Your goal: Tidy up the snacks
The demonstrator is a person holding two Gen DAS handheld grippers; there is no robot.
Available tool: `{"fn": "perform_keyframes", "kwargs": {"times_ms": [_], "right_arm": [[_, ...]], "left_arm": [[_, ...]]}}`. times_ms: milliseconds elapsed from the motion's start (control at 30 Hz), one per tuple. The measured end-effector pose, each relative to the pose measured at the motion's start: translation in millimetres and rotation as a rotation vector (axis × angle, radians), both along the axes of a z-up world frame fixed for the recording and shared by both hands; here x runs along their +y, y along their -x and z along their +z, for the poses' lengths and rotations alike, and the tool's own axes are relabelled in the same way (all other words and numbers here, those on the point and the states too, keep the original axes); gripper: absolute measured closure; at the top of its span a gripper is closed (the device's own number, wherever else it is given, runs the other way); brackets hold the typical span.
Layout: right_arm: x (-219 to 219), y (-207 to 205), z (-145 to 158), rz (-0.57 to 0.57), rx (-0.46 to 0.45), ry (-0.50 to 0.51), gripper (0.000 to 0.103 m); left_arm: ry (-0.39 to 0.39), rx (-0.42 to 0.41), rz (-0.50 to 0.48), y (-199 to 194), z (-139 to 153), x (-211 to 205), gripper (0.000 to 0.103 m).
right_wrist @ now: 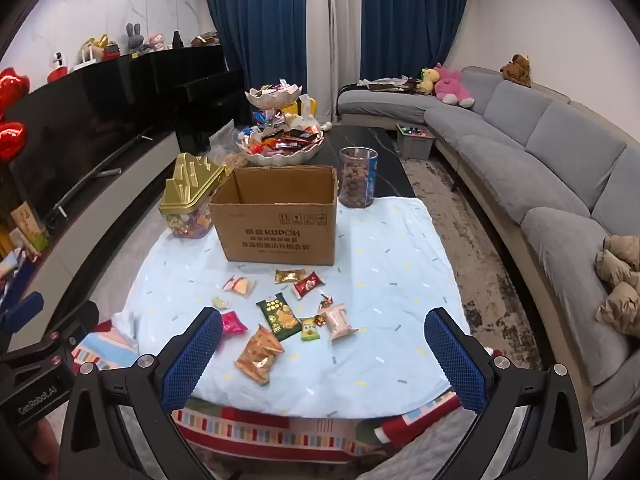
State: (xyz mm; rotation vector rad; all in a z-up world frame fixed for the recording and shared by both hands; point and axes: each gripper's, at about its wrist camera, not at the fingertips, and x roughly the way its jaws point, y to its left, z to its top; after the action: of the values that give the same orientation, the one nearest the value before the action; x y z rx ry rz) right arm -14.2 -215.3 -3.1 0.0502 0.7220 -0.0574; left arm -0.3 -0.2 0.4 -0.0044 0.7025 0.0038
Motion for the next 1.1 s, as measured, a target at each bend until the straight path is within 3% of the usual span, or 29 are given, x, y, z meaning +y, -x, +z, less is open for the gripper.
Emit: {"fn": "perform_keyframes", "kwargs": {"times_ms": [1100], "right_arm": [[-4, 9, 11, -0.005, -0.048, 0.000, 0.001]], "left_arm": [[0.005, -0.008, -0.021, 2, 3, -2, 0.002]]}}
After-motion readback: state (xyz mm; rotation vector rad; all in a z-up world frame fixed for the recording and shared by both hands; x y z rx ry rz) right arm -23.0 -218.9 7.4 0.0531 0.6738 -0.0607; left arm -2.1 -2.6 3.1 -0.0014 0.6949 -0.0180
